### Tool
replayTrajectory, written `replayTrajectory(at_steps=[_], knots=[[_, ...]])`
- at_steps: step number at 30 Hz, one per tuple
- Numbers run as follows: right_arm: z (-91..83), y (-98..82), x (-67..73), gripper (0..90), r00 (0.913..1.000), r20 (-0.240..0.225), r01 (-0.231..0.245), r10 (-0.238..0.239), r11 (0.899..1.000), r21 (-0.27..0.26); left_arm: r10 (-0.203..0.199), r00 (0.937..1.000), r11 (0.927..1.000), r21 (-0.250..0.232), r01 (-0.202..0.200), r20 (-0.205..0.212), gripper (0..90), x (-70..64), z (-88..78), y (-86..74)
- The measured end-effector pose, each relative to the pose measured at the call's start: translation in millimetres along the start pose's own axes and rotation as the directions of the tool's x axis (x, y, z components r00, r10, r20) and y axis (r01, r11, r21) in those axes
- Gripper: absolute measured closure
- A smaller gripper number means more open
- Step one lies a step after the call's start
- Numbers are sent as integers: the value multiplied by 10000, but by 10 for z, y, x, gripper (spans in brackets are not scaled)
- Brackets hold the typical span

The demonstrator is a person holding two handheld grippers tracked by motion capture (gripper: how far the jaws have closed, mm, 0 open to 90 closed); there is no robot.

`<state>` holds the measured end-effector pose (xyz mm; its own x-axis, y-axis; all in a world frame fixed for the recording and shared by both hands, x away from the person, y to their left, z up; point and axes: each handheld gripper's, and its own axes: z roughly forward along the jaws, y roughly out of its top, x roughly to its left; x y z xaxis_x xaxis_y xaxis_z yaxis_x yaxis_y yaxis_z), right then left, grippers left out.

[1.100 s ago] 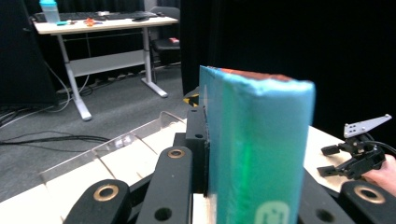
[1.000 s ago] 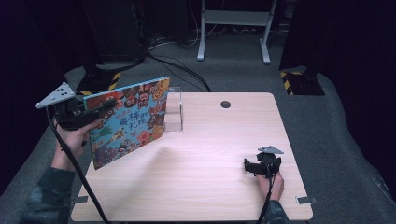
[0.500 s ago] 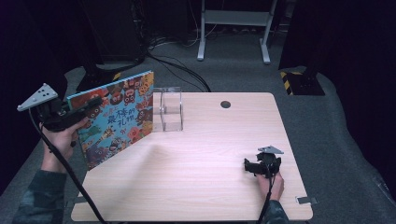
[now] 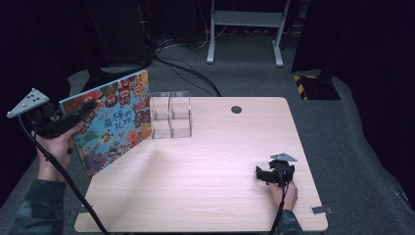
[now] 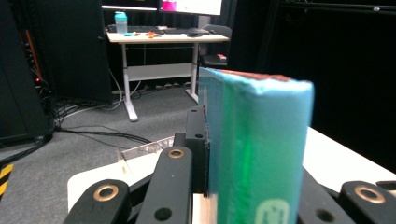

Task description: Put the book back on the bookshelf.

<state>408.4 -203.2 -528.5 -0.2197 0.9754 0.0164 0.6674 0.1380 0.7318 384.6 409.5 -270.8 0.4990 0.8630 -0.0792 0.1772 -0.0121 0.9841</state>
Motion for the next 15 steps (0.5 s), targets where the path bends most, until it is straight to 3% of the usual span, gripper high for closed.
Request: replayTrajectory(at_steps=[8, 15], knots=[[3, 0, -4, 75, 10000, -9, 50, -50, 10000, -35, -91, 9990, 10000, 10, 91, -427, 805, 50, -71, -7], [3, 1, -5, 80, 10000, -7, 44, -44, 10000, -53, -58, 9955, 10000, -57, 53, -949, 805, 67, -18, -28]])
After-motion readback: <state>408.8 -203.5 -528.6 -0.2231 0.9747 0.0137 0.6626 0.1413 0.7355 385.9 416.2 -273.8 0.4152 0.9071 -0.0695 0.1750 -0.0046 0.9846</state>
